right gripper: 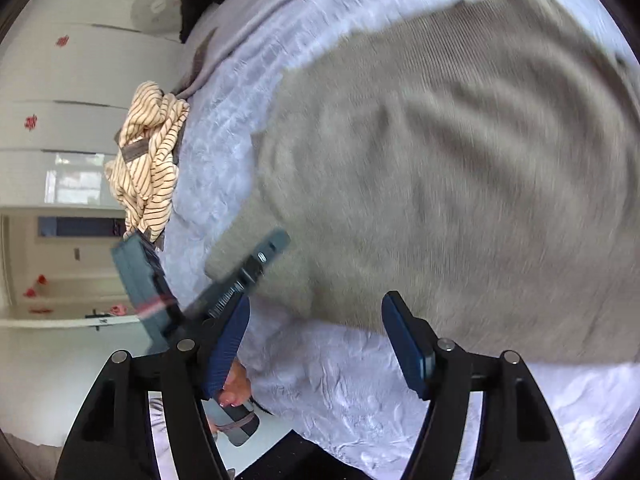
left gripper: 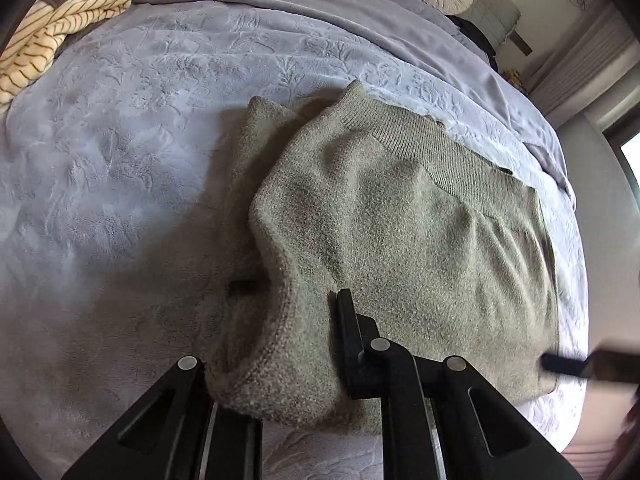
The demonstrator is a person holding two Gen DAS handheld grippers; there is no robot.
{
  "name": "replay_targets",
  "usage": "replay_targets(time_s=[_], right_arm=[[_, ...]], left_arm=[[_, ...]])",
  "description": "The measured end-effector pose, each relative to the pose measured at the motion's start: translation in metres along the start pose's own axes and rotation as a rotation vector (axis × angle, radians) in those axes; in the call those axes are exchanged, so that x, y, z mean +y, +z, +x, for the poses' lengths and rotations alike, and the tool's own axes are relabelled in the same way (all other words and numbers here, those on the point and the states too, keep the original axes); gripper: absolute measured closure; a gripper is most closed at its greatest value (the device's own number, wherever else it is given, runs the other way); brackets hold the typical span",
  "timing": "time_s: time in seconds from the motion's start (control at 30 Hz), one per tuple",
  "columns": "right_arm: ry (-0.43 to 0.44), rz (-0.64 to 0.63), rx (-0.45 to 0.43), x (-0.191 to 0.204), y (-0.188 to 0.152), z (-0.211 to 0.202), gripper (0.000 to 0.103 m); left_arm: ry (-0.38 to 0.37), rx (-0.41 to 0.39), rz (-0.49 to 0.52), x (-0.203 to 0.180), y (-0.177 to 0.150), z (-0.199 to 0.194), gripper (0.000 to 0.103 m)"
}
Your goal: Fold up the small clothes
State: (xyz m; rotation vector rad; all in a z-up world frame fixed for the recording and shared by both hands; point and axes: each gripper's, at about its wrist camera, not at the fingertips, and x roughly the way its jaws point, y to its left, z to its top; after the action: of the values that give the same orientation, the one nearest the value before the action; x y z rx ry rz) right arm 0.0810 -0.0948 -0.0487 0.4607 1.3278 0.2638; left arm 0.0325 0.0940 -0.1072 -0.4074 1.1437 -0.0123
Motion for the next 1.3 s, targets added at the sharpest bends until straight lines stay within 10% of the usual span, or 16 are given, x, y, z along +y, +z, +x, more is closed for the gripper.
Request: replay_targets(time_s=[0.5,0.77,1.3], right_arm=[[-0.204,-0.242,0.138,0.09,0.1,0.029,0.024],[-0.285,-0.308,0.339,0.128,0.132,0.097,0.021],[-0.68,-0.613,0.741,0.163,0.103,0.251,0.021]], left_arm=[[0.061,-0.047,0.15,-0.014,-0.012,-0.011,0.087],[0.137,-0.12,0.405,-0.037,-0.029,-0.017,0.087],[0.188,-0.173,0.555,-0.047,-0.046,-0.018,0.087]])
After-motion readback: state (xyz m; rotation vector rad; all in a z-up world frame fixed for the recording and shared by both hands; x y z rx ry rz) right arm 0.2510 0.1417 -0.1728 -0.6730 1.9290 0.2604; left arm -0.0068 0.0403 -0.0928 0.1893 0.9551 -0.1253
